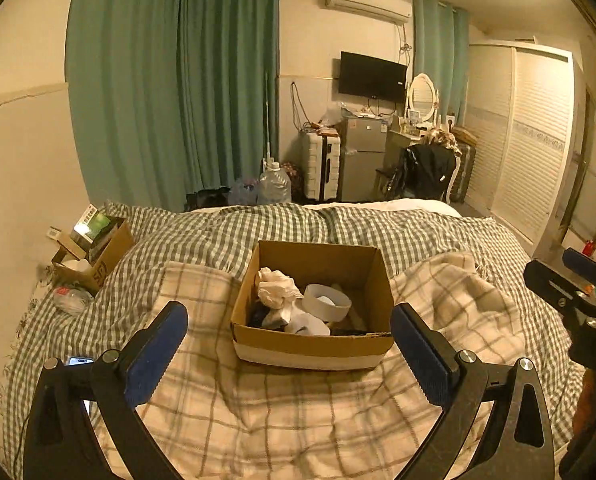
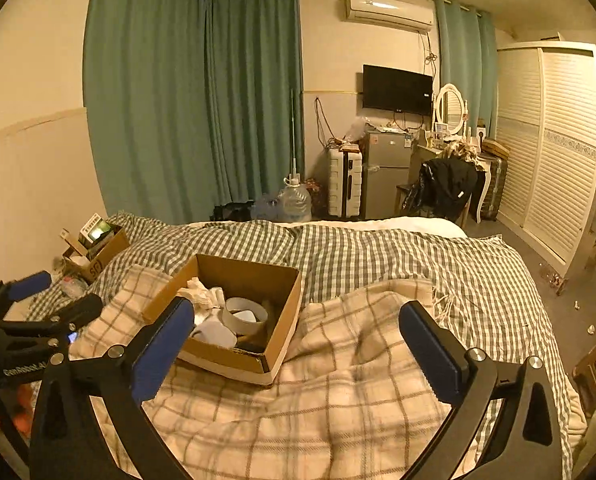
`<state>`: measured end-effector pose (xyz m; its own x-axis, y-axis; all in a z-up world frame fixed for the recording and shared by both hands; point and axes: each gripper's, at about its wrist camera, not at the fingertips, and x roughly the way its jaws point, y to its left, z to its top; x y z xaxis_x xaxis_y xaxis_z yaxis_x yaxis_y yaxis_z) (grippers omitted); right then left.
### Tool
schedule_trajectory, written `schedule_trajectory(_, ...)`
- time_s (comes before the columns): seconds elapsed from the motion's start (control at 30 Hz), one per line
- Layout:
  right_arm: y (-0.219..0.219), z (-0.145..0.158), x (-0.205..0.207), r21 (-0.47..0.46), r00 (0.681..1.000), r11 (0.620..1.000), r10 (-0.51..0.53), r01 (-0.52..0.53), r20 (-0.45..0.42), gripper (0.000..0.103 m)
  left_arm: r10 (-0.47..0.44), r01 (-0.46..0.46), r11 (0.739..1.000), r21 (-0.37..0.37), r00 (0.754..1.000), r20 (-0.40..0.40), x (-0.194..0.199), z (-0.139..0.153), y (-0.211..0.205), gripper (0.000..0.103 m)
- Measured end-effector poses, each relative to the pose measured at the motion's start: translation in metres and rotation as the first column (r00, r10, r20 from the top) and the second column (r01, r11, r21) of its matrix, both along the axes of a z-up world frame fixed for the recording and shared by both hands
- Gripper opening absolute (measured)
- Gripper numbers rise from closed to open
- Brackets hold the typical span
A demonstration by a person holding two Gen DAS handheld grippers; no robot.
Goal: Organize objects
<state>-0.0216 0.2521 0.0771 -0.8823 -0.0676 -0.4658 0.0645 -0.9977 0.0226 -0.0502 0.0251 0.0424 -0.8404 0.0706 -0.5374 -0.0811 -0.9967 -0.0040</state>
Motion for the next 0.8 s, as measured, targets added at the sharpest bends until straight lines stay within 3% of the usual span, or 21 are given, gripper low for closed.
schedule_trajectory(0.13, -0.001, -0.017, -0.009, -0.002, 1.000, 1.000, -0.008, 0.008, -0.010, 0.103, 0.014, -0.013, 1.000, 0.015, 1.000, -0.021, 0.000, -0.012, -0.002, 0.103)
schedule_trajectory(0.27, -0.004, -0.036, -0.021, -0.001, 1.000, 1.000, 0.007, -0.007, 0.004, 0.103, -0.014, 0.013, 1.000, 0.028, 1.000, 0.017, -0.012, -0.026, 0.000, 0.103)
schedule_trajectory(0.5, -0.012, -0.059, -0.027, 0.007, 0.999, 0.999, -0.031, 0.031, 0.008, 0.103, 0.035, -0.035, 0.998, 0.050, 0.999, -0.004, -0.006, -0.044, -0.014, 0.103)
schedule_trajectory(0.8, -0.025, -0.077, -0.028, -0.005, 0.999, 1.000, -0.025, 0.025, 0.021, 0.103, 0.102, -0.103, 0.995, -0.003, 0.993, -0.057, 0.007, -0.055, -0.028, 0.103)
